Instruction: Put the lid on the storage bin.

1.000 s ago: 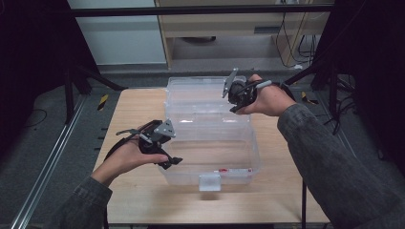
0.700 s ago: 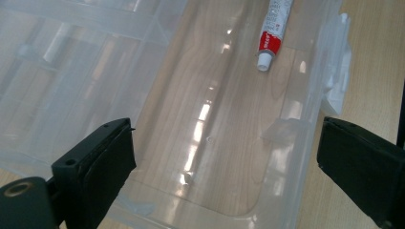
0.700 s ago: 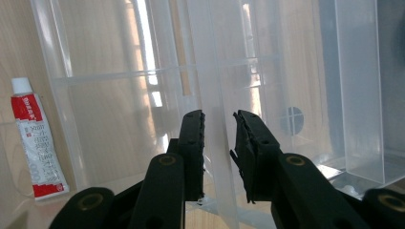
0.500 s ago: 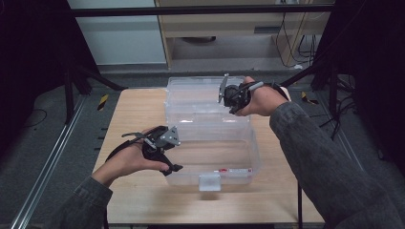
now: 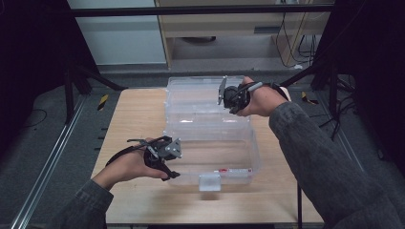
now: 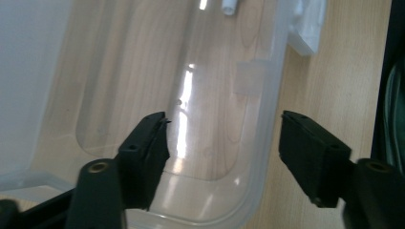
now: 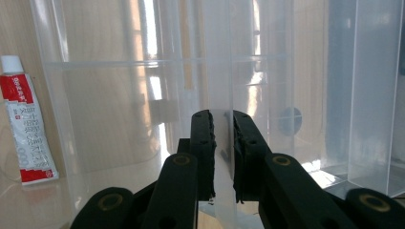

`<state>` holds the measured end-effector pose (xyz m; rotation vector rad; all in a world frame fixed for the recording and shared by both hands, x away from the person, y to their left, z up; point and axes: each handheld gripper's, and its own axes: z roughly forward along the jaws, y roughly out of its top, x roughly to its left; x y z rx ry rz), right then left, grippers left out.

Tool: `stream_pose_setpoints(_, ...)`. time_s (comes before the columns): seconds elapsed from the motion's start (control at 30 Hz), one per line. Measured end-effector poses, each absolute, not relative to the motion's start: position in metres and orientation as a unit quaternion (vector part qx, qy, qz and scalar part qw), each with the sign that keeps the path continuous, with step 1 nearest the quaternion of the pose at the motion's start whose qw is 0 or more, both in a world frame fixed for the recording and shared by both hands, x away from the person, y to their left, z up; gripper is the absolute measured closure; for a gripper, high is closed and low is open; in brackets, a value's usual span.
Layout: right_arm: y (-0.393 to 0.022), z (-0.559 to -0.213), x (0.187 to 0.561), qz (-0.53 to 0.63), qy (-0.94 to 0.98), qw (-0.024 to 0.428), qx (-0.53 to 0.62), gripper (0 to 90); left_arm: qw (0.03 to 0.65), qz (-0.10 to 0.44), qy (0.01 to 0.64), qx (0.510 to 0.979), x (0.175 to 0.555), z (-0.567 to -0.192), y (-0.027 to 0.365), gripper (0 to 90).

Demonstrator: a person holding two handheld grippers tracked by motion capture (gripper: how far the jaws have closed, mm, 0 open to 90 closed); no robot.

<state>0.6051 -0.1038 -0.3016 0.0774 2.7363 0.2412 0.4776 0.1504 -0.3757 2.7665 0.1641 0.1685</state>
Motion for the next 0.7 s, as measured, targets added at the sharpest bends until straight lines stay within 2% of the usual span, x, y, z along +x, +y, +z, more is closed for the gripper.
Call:
stream_pose_setpoints(0.43, -0.104, -0.302, 0.605, 0.090, 0.976, 0.197, 0.032, 79.8, 0.150, 0.033, 0.028, 0.988, 0.471, -0.393, 0.134, 56.4)
stream_pose_setpoints(0.5, -0.104, -0.302, 0.605, 0.091, 0.976, 0.197, 0.030, 79.9, 0.154, 0.036, 0.028, 0.987, 0.471, -0.396, 0.131, 63.2)
stream_pose_setpoints(0.67, -0.103, -0.303, 0.605, 0.090, 0.976, 0.198, 0.029, 79.9, 0.155, 0.036, 0.031, 0.987, 0.471, -0.398, 0.130, 71.6)
stream_pose_setpoints(0.7, -0.103, -0.302, 0.605, 0.089, 0.976, 0.199, 0.029, 80.0, 0.156, 0.034, 0.034, 0.987, 0.472, -0.399, 0.130, 75.6)
